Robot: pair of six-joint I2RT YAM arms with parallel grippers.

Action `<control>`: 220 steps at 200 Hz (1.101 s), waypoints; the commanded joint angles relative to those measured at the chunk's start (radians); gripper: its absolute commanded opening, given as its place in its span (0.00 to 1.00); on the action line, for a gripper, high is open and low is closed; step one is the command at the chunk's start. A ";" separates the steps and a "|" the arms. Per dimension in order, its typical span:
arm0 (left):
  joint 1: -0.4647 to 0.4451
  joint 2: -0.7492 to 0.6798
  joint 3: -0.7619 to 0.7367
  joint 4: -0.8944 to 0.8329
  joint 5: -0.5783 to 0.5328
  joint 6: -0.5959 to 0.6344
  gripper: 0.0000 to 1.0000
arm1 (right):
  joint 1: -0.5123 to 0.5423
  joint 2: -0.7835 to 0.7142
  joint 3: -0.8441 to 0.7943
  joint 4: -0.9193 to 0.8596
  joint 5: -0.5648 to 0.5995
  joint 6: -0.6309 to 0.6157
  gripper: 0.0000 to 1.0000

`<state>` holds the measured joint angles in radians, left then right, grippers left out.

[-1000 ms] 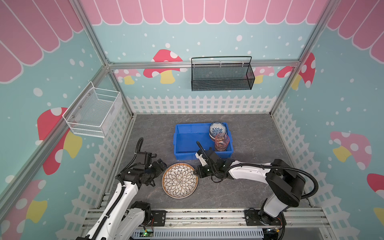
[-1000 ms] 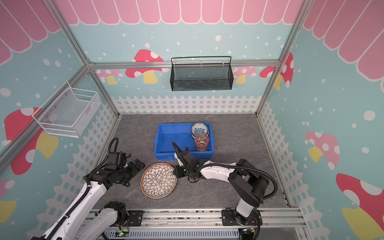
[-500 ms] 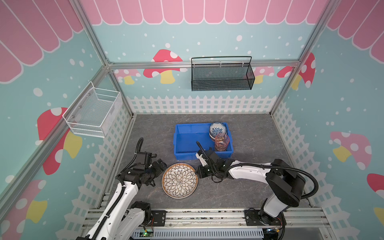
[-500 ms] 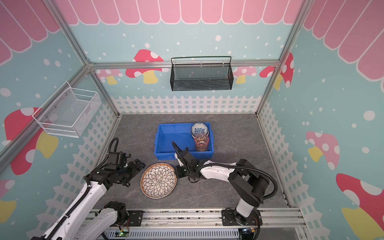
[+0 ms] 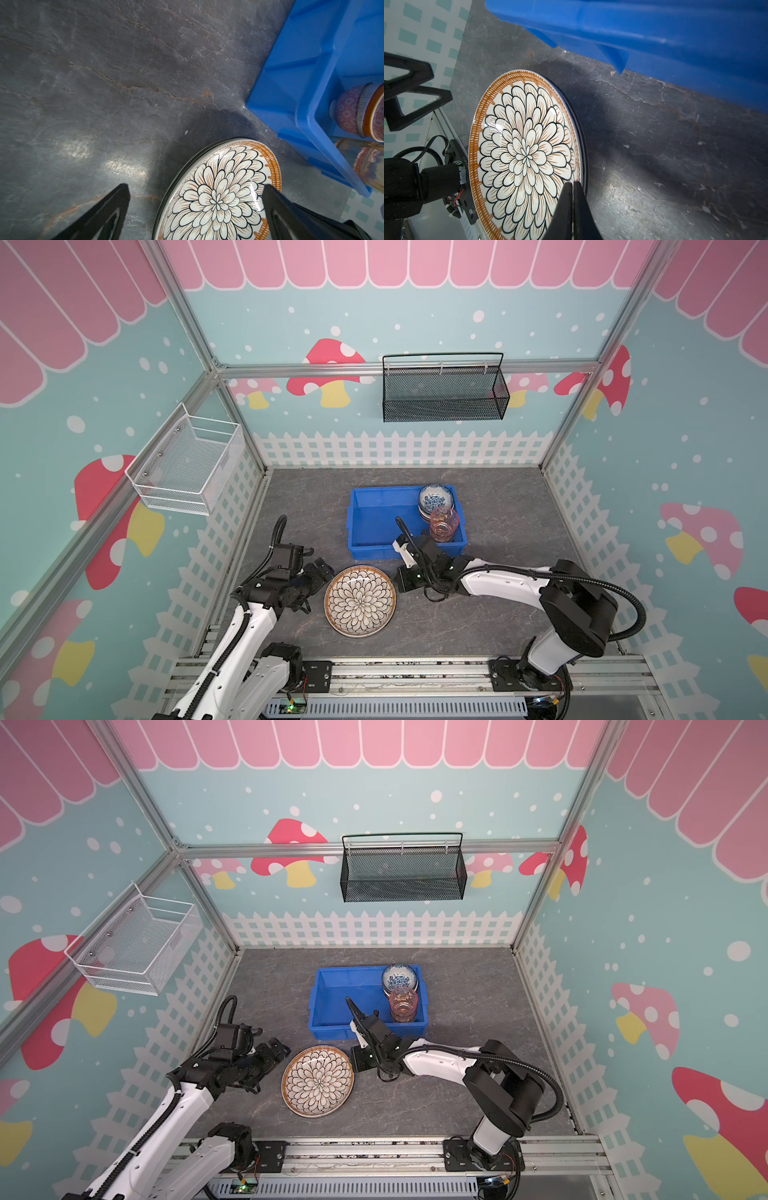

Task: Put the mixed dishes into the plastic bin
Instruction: 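Move the left gripper down to the plate rim nearest the robot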

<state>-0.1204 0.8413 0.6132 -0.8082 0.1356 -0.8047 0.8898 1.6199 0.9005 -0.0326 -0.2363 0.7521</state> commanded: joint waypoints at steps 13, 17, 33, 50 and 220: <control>-0.020 -0.009 -0.018 0.005 0.006 -0.025 0.99 | -0.005 -0.005 0.026 -0.004 -0.014 -0.010 0.15; -0.027 -0.011 -0.019 0.004 0.004 -0.031 0.99 | -0.005 -0.003 0.026 -0.004 -0.018 -0.010 0.17; -0.070 -0.023 -0.021 -0.018 -0.021 -0.063 0.99 | -0.005 0.007 0.022 -0.002 -0.033 -0.010 0.21; -0.138 -0.035 -0.021 -0.049 -0.059 -0.100 0.99 | -0.005 0.012 0.015 0.007 -0.045 -0.007 0.24; -0.284 -0.070 -0.096 0.010 -0.091 -0.220 0.99 | 0.004 0.048 0.009 0.033 -0.104 0.005 0.36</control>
<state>-0.3920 0.7658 0.5346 -0.8276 0.0631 -0.9932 0.8894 1.6695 0.9047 -0.0135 -0.3332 0.7444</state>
